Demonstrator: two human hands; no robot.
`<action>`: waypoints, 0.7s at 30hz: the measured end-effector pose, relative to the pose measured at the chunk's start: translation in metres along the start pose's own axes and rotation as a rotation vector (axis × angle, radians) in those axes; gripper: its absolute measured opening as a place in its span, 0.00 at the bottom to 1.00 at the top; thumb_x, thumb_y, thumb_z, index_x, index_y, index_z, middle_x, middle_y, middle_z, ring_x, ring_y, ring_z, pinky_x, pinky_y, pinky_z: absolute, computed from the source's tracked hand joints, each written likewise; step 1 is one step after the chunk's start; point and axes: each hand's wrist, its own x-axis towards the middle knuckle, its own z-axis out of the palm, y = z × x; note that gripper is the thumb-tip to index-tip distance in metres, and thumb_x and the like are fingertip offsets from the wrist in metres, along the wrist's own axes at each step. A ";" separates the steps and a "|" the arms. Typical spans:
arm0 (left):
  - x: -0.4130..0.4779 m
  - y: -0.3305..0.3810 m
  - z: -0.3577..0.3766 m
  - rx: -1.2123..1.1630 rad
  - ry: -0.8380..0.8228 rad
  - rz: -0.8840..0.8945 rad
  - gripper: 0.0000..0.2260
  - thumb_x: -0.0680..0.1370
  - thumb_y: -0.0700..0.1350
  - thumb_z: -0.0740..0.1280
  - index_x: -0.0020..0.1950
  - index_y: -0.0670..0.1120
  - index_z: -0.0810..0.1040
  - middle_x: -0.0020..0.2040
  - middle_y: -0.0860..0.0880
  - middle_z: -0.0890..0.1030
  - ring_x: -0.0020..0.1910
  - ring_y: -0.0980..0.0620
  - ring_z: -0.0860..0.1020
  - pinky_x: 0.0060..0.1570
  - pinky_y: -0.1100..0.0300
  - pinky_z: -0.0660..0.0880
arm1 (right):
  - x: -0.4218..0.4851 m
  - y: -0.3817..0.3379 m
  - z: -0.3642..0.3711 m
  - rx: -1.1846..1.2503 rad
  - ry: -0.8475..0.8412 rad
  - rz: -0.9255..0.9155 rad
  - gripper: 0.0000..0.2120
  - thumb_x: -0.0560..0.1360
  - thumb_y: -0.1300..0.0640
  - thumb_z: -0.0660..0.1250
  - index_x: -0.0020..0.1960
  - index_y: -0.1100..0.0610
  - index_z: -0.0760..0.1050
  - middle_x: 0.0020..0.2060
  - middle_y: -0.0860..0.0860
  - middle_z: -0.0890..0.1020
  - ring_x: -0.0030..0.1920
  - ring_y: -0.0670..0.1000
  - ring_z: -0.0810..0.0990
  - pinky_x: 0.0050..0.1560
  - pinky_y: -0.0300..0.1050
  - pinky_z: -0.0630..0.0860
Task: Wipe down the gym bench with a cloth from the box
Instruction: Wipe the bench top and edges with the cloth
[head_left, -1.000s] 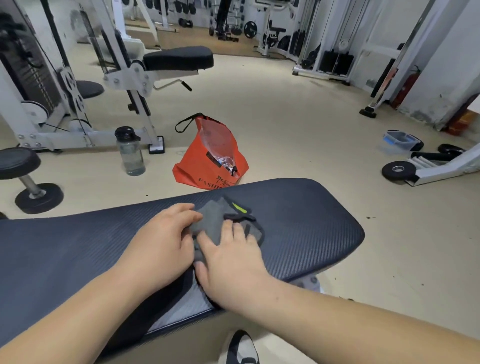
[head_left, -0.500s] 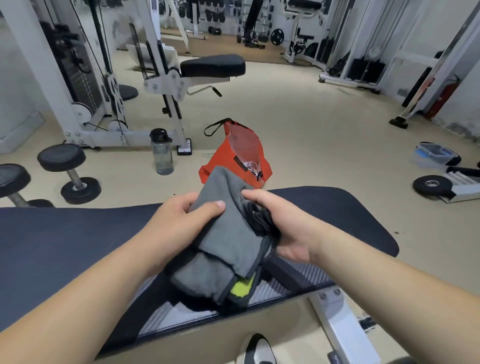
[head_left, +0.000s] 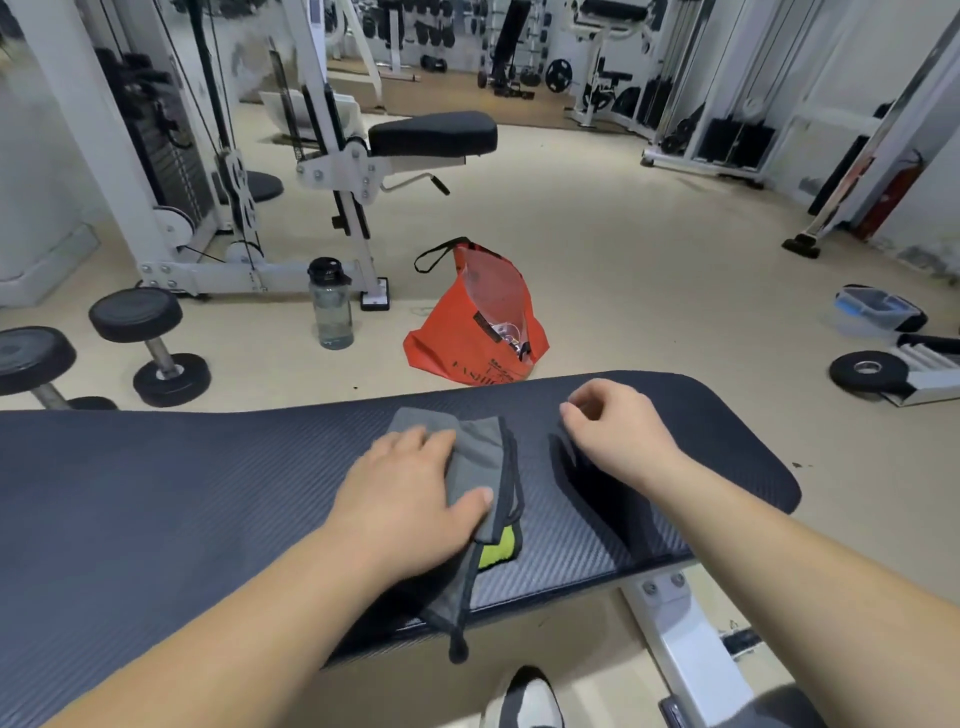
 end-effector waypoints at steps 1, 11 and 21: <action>-0.002 0.011 0.012 0.072 -0.105 -0.026 0.38 0.75 0.71 0.52 0.82 0.55 0.51 0.83 0.44 0.52 0.81 0.38 0.49 0.79 0.42 0.51 | 0.000 0.009 -0.002 -0.009 -0.007 0.003 0.08 0.79 0.47 0.67 0.53 0.49 0.81 0.44 0.42 0.83 0.51 0.50 0.83 0.52 0.48 0.79; 0.007 0.088 0.057 0.212 -0.163 0.270 0.34 0.77 0.70 0.46 0.81 0.61 0.42 0.83 0.55 0.40 0.81 0.43 0.34 0.78 0.40 0.38 | 0.023 0.111 -0.054 -0.140 0.063 0.314 0.29 0.73 0.36 0.60 0.65 0.53 0.77 0.65 0.56 0.81 0.65 0.62 0.79 0.66 0.58 0.76; 0.114 0.147 0.073 0.213 -0.140 0.153 0.31 0.79 0.69 0.46 0.81 0.64 0.45 0.83 0.55 0.42 0.81 0.43 0.37 0.78 0.39 0.39 | 0.032 0.175 -0.076 0.050 0.185 0.482 0.22 0.80 0.41 0.60 0.61 0.56 0.79 0.54 0.54 0.83 0.62 0.60 0.80 0.59 0.52 0.75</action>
